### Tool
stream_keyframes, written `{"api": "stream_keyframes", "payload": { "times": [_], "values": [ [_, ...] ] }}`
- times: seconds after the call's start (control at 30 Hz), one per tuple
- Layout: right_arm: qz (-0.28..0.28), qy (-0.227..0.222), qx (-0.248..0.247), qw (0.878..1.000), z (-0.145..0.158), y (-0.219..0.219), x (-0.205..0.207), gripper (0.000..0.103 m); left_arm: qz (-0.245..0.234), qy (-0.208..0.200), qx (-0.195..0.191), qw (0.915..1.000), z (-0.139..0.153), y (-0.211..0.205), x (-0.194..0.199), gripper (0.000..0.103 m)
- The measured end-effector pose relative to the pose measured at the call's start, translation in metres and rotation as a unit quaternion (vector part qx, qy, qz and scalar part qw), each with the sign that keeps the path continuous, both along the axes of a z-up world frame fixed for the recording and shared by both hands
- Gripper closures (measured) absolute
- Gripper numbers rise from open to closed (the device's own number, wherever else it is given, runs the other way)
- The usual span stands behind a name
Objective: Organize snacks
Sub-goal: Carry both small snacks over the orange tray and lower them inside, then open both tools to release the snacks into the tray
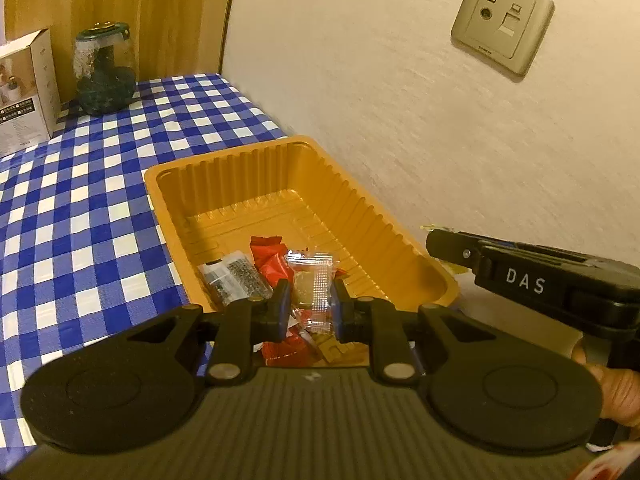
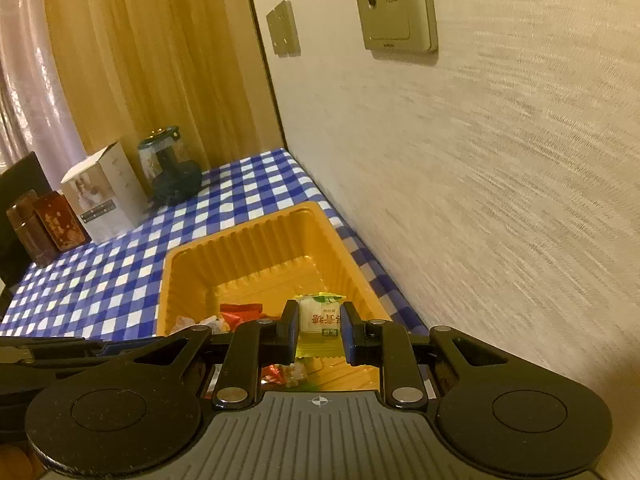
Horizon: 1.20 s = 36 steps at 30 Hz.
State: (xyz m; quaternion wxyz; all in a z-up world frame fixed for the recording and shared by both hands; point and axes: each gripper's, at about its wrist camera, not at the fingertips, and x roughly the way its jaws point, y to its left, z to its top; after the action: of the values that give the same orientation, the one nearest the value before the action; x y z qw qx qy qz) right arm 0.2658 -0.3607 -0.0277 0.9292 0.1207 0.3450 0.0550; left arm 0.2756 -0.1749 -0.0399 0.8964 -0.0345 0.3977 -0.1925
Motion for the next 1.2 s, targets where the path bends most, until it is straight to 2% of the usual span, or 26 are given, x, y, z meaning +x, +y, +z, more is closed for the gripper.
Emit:
{"api": "stream_keyframes", "payload": {
  "times": [0.2,0.27,0.67,1.2],
  "values": [
    [0.0,0.004,0.0,1.0,-0.003,0.002,0.005,0.081,0.002,-0.001,-0.006,1.0,-0.004,0.0,0.008,0.082],
    [0.0,0.006,0.0,1.0,-0.004,0.002,0.006,0.081,0.008,-0.005,-0.008,0.9999,-0.006,0.003,0.011,0.066],
    [0.008,0.012,0.004,1.0,-0.009,0.009,0.009,0.081,0.042,0.01,0.004,0.9991,-0.02,0.034,0.003,0.066],
    [0.022,0.009,0.01,1.0,-0.008,0.018,0.015,0.081,0.053,0.009,0.009,0.9985,-0.019,0.04,0.002,0.065]
  ]
}}
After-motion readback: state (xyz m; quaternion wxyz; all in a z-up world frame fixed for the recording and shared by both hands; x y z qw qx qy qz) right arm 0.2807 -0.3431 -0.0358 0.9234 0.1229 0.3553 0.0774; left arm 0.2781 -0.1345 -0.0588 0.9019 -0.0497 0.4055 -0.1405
